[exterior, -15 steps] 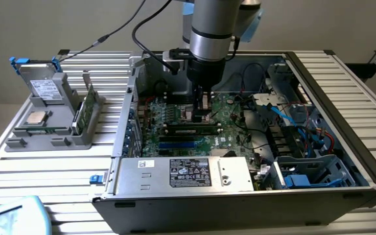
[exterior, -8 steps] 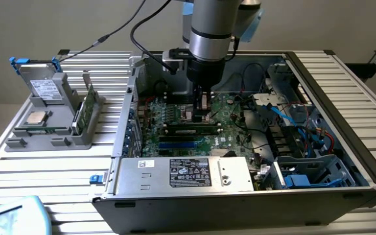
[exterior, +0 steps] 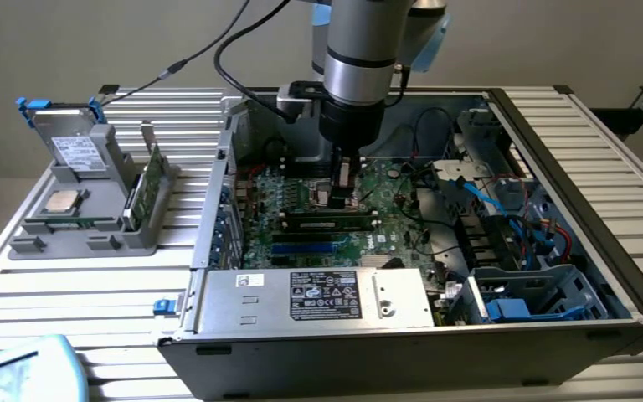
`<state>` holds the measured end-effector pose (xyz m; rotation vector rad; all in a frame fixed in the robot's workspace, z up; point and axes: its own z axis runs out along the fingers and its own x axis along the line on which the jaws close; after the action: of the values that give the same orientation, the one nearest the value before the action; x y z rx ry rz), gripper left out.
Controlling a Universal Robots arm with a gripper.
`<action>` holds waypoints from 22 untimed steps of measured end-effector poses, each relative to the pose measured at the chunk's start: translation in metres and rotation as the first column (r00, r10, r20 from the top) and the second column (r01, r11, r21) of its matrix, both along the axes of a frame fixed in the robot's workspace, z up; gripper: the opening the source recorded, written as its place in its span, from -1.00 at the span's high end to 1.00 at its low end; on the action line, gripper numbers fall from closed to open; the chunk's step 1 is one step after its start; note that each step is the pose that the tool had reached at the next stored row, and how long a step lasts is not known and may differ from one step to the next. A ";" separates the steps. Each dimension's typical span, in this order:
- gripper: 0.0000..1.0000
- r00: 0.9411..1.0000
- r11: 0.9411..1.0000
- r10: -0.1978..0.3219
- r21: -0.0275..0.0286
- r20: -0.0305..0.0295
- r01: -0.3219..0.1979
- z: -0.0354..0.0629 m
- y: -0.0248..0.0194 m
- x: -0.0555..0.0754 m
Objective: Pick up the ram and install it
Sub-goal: 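Press down the ram until it locks into place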
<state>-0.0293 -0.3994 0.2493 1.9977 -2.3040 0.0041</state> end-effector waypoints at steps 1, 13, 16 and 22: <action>0.80 1.000 1.000 -0.014 0.000 0.001 0.014 -0.0001 0.0000 0.000; 0.80 0.980 0.980 -0.198 0.000 0.001 0.198 -0.0010 0.0000 0.000; 0.80 0.970 0.970 -0.245 0.000 0.001 0.245 -0.0013 0.0000 0.000; 0.80 0.940 0.940 -0.340 0.000 0.001 0.340 -0.0020 0.0000 0.000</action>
<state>-0.0293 -0.3994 0.2473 1.5702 -2.6161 -0.0189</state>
